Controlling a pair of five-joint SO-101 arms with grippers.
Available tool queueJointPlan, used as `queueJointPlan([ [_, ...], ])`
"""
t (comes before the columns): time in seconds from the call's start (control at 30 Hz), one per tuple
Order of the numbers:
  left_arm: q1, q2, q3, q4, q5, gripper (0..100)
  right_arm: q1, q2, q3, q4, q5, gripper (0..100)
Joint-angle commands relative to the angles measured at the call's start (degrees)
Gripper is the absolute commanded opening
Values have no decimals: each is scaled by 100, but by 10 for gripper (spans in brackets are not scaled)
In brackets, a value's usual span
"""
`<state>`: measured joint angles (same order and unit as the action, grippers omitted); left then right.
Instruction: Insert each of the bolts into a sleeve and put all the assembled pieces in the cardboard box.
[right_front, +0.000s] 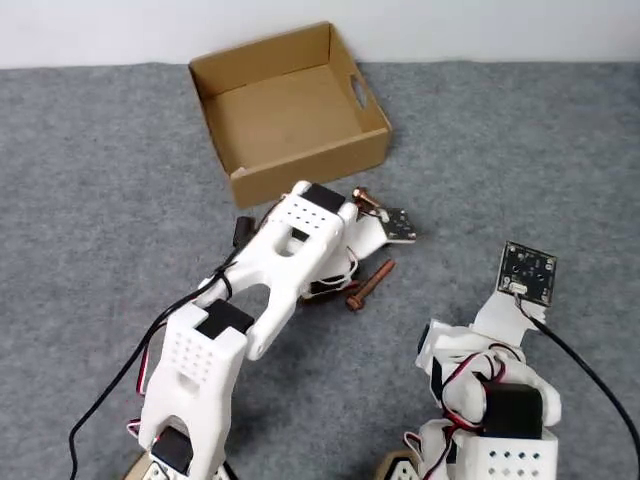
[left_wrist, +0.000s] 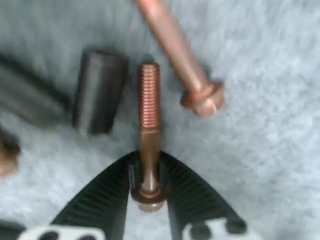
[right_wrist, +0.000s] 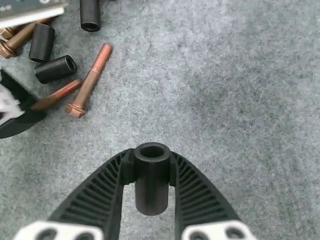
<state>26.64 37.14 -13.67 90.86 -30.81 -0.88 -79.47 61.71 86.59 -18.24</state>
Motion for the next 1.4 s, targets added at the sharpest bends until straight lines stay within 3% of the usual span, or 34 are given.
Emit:
queueJointPlan([
  [0.0, 167, -554, -233, 422, 695, 8, 84, -22, -26, -180, -53, 8],
  [0.4, 220, -1442, -215, 923, 3156, 6, 75, -22, -26, -180, -53, 8],
  [0.6, 53, -1996, -207, 932, 5073, 5, 75, -22, -26, -180, -53, 8],
  [0.77, -589, -2268, -145, 949, 6549, 5, 75, -22, -26, -180, -53, 8],
  [1.17, -2778, -2259, 382, 949, 11411, 5, 75, -22, -26, -180, -53, 8],
  [1.23, -3051, -2259, 418, 949, 11895, 5, 75, -22, -26, -180, -53, 8],
  [1.37, -3253, -2251, 637, 914, 12044, 6, 75, -22, -26, -180, -53, 8],
])
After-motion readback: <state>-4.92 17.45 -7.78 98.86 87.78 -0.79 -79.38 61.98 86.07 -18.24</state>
